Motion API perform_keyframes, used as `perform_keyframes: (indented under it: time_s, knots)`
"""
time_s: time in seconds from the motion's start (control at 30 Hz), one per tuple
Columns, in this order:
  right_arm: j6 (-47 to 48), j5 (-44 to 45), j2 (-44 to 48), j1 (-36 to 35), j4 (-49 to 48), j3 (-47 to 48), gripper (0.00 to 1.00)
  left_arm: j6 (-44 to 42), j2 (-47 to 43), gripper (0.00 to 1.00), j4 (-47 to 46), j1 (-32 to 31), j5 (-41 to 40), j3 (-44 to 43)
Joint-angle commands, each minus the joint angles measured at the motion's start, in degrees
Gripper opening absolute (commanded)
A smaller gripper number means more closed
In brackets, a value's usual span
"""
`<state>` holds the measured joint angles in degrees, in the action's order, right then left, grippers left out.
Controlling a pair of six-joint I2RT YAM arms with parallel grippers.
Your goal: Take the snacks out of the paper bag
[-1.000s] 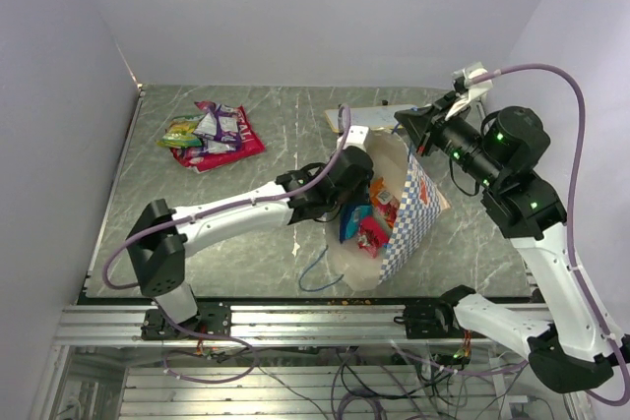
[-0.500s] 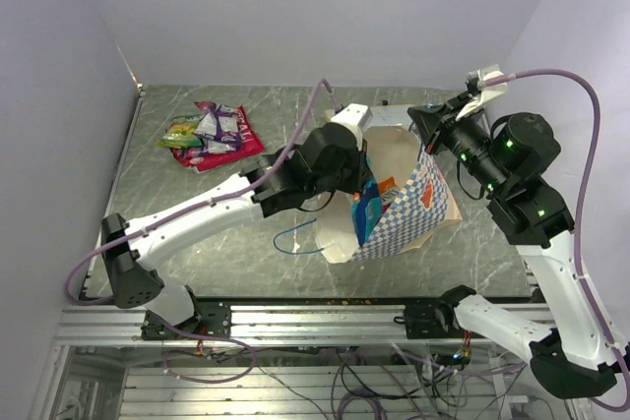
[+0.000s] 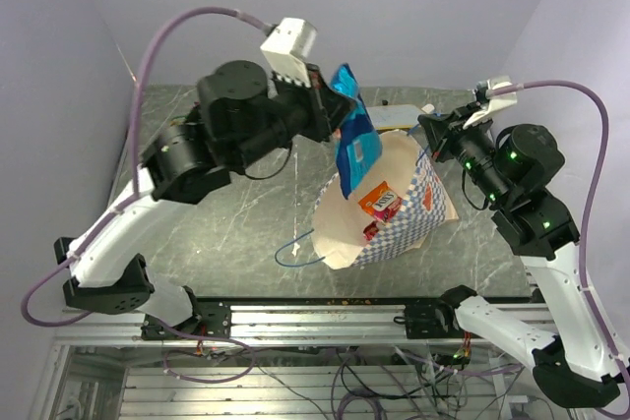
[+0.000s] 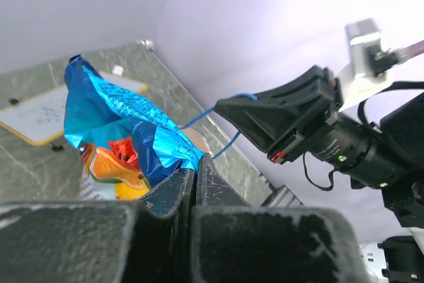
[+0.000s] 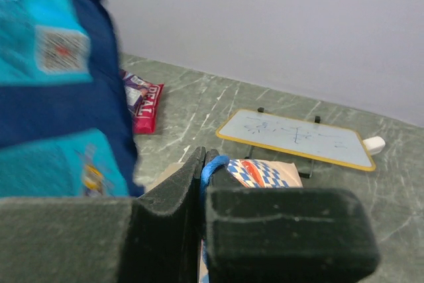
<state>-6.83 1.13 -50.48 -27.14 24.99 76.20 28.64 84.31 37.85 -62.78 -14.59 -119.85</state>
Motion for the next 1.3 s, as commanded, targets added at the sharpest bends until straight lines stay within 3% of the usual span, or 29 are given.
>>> perform_keyframes:
  time_s: [0.0,0.27,0.37,0.47,0.63,0.8,1.13,1.27]
  knots:
    - [-1.2,4.2,0.0,-0.3,1.0,1.0,0.00,-4.8,-3.1,0.07,-0.6,0.5,-5.5,-9.2]
    - [0.0,3.8,-1.6,-0.3,3.8,3.7,0.00,-10.8,-3.0,0.07,5.5,2.6,-24.4,-13.0]
    - [0.7,3.0,-2.4,-0.3,4.8,5.7,0.00,-12.1,-2.6,0.07,4.9,6.8,-26.4,-11.2]
    - [1.2,2.7,-3.5,-0.3,5.8,7.9,0.00,-10.9,-1.7,0.07,3.9,15.0,-21.9,-8.8]
    - [4.1,2.2,-4.0,-0.3,5.9,8.0,0.00,-4.3,0.4,0.07,-0.2,33.9,-6.3,-1.2]
    - [5.4,3.9,-5.1,-0.3,4.7,8.0,0.00,3.5,3.7,0.07,-4.2,45.3,2.9,4.7]
    - [10.6,1.4,-9.2,-0.3,0.0,6.7,0.00,9.0,9.5,0.07,-9.7,48.7,18.7,11.3]
    - [14.4,2.4,-10.4,-0.3,-0.5,7.3,0.00,12.5,9.7,0.07,-11.2,48.6,24.6,17.9]
